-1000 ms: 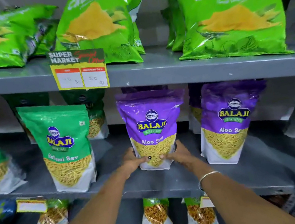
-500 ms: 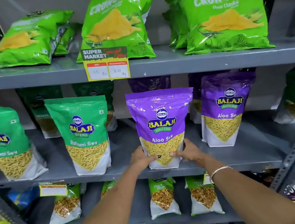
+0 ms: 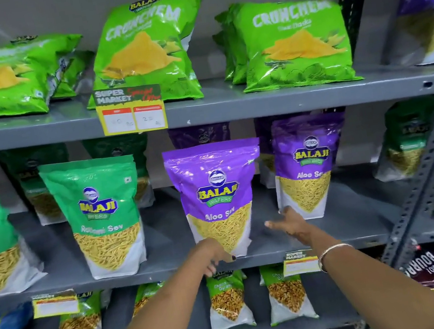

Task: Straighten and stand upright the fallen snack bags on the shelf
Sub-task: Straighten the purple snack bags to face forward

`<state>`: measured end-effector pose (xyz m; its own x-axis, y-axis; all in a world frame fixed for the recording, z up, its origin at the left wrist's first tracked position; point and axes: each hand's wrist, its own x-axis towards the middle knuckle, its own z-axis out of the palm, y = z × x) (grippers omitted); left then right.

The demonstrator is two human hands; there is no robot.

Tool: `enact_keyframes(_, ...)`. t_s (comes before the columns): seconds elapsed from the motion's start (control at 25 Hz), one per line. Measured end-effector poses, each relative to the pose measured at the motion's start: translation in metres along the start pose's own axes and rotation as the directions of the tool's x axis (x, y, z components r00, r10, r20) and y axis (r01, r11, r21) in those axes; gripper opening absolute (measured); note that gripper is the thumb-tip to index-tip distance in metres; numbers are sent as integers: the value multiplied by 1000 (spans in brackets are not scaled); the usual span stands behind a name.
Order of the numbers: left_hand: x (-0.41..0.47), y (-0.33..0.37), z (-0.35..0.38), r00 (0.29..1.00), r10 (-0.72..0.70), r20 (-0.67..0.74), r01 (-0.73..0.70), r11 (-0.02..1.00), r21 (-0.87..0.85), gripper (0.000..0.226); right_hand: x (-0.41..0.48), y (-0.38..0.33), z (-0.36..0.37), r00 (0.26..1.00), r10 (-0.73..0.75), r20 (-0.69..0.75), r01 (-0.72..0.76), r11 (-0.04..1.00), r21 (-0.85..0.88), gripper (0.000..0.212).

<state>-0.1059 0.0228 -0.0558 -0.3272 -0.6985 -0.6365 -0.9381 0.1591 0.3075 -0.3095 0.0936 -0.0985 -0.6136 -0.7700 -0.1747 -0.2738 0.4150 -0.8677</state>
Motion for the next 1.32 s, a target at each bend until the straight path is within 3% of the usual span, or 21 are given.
enact_keyframes(0.08, -3, 36, 8, 990, -31, 137, 30, 1000, 4, 45, 10, 16, -36, 996, 60, -69, -64, 996, -59, 65)
enact_keyframes(0.16, 3, 78, 20, 988, 45, 145, -29, 994, -108, 46, 23, 33, -73, 989, 99, -111, -101, 995, -9, 65)
enact_keyframes(0.24, 15, 118, 31, 982, 184, -39, -188, 952, -243, 52, 39, 47, -103, 981, 102, -165, -106, 994, -17, 74)
enact_keyframes(0.32, 31, 151, 38, 915, 267, -303, -349, 899, -264, 53, 57, 55, -126, 984, 85, -156, -88, 996, -15, 86)
enact_keyframes(0.36, 39, 167, 40, 888, 273, -370, -403, 850, -339, 59, 71, 61, -134, 990, 53, -133, -51, 998, 19, 92)
enact_keyframes(0.44, 60, 187, 43, 869, 261, -420, -468, 708, -528, 74, 88, 61, -144, 998, 20, -63, -12, 993, 119, 96)
enact_keyframes(0.56, 85, 200, 51, 846, 296, -443, -532, 524, -666, 44, 106, 63, -145, 995, -57, 87, 29, 956, 291, 72)
enact_keyframes(0.6, 86, 202, 53, 845, 279, -457, -533, 516, -670, 33, 105, 63, -144, 991, -80, 112, 40, 946, 321, 65)
enact_keyframes(0.72, 89, 199, 59, 855, 184, -485, -498, 554, -667, 36, 104, 72, -145, 988, -105, 111, 54, 919, 391, 61)
enact_keyframes(0.84, 117, 183, 72, 868, 166, -467, -455, 642, -617, 49, 101, 92, -145, 988, -102, 117, 51, 926, 375, 95)
enact_keyframes(0.92, 136, 175, 82, 883, 161, -440, -421, 686, -594, 69, 105, 112, -144, 984, -121, 129, 73, 942, 327, 105)
enact_keyframes(0.96, 135, 173, 86, 884, 173, -435, -420, 704, -573, 79, 92, 109, -149, 985, -112, 134, 69, 953, 294, 99)
enact_keyframes(1.08, 120, 169, 91, 879, 196, -436, -428, 727, -536, 90, 45, 85, -165, 977, -159, 142, 114, 952, 283, 49)
enact_keyframes(1.32, 62, 177, 87, 887, 198, -416, -406, 763, -503, 65, 23, 80, -170, 965, -193, 180, 132, 944, 304, 52)
